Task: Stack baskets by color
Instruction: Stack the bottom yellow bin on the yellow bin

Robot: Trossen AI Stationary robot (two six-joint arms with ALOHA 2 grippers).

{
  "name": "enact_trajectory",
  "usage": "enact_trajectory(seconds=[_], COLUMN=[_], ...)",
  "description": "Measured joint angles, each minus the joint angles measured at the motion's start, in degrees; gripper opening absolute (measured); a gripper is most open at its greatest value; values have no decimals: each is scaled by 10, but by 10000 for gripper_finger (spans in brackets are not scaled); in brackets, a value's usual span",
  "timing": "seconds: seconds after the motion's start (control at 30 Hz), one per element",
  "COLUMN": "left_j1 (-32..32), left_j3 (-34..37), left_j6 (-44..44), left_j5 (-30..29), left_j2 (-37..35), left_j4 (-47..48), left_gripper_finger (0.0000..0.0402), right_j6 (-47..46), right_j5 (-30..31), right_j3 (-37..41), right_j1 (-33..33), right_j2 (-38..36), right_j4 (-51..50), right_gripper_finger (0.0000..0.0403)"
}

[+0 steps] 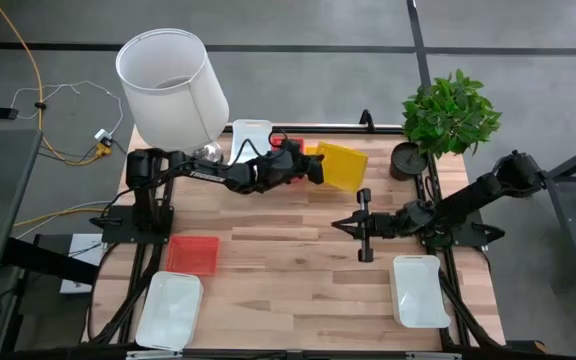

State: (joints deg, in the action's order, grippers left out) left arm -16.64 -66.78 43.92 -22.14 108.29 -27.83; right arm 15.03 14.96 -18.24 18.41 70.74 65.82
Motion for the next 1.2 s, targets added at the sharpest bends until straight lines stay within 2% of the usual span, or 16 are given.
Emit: enact_trajectory(seconds=[0.13,0.37,0.5,0.6,0.67,0.77,0.9,1.1,1.2], left_j1=[-4,-6,-6,0,4,6,-6,-27,-30], left_j3=[0,0,-33,-87,-120,-151,-154,-154,-154], left_j6=[4,35,32,-35,-71,-80,-63,21,46], left_j5=[6,-84,-122,-137,-181,-223,-221,-159,-158], left_j2=[0,0,1,23,36,45,50,72,86], left_j4=[5,19,94,168,248,290,298,309,310], left_gripper_finger=[0,0,0,0,0,0,0,0,0], right_j6=[-2,-2,-1,0,-3,-10,-11,-15,-15], right_j5=[1,9,30,41,40,39,39,37,37], right_j3=[0,0,0,0,0,0,0,0,0], right_j1=[0,0,0,0,0,0,0,0,0], right_j2=[0,0,0,0,0,0,0,0,0], right_j4=[0,0,0,0,0,0,0,-1,-1], right_gripper_finger=[0,0,0,0,0,0,0,0,0])
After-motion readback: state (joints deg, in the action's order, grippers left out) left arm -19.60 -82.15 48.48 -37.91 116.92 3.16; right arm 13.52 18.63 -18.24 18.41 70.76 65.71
